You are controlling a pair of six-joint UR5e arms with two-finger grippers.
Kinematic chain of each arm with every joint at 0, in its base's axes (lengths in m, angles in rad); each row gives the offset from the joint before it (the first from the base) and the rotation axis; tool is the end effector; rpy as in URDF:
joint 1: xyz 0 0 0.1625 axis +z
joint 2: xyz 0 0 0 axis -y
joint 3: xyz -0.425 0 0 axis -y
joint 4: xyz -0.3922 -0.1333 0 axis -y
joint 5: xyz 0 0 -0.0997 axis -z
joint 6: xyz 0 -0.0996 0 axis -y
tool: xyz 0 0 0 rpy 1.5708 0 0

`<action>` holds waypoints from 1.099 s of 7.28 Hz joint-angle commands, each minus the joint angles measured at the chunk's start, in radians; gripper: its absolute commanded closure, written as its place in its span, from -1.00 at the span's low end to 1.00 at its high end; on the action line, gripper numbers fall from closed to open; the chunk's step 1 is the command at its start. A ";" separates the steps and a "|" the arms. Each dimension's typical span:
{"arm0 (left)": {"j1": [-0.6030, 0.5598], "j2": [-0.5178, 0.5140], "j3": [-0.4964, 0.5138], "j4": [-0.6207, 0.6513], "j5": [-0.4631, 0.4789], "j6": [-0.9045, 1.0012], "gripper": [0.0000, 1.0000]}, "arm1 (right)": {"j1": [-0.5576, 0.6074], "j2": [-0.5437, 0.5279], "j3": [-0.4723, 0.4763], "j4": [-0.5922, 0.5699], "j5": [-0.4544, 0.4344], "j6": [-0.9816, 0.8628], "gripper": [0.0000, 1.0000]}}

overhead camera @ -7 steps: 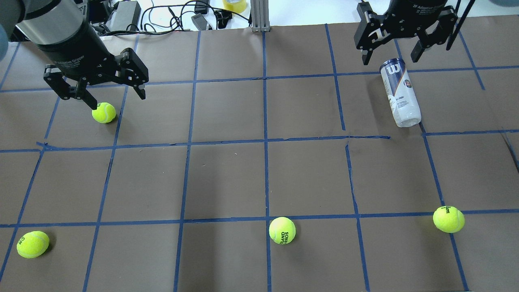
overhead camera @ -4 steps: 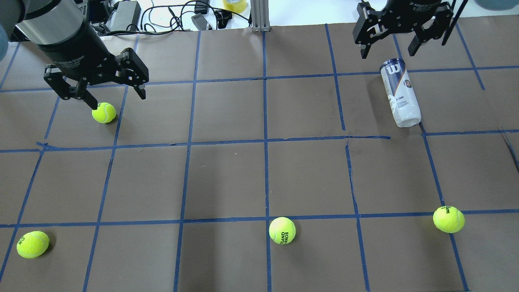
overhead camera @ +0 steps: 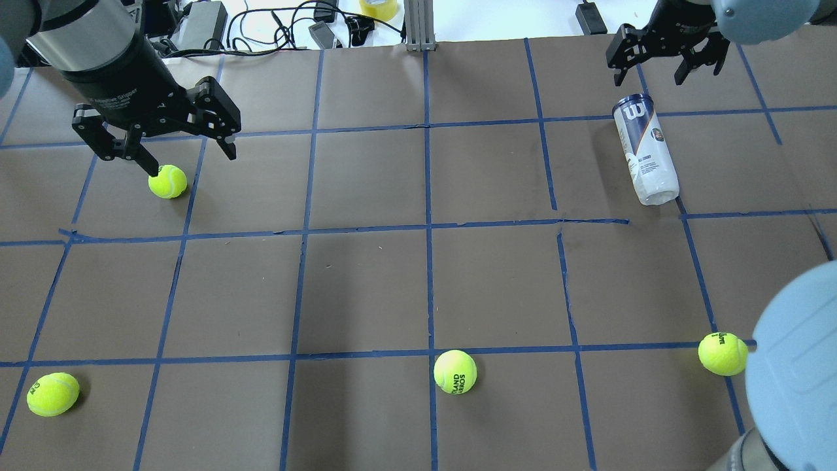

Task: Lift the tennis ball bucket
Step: 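Move the right gripper down around the upright Wilson tennis ball can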

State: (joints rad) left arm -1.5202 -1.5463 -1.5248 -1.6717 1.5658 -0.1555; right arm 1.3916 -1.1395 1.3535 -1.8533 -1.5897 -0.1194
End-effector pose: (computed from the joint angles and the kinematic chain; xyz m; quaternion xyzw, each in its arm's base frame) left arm -0.1095 -0.4836 0.5124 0.1029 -0.9946 -0.0153 0.0017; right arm 0.0104 -0.6799 0.3728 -0.0302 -0.9989 0.0325 0.0144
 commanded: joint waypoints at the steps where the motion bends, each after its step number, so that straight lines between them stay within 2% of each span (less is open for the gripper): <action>1: 0.000 0.000 0.000 0.001 0.002 -0.001 -1.00 | -0.028 0.113 0.001 -0.128 -0.004 -0.043 -1.00; 5: 0.002 0.000 -0.002 0.001 -0.029 0.002 -1.00 | -0.042 0.199 0.003 -0.155 -0.003 -0.097 -1.00; 8: 0.012 0.000 -0.003 0.010 -0.007 0.007 -1.00 | -0.082 0.228 0.019 -0.153 -0.004 -0.161 -1.00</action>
State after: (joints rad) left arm -1.5152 -1.5468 -1.5275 -1.6677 1.5461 -0.1495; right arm 1.3264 -0.9210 1.3603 -2.0053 -1.5936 -0.2591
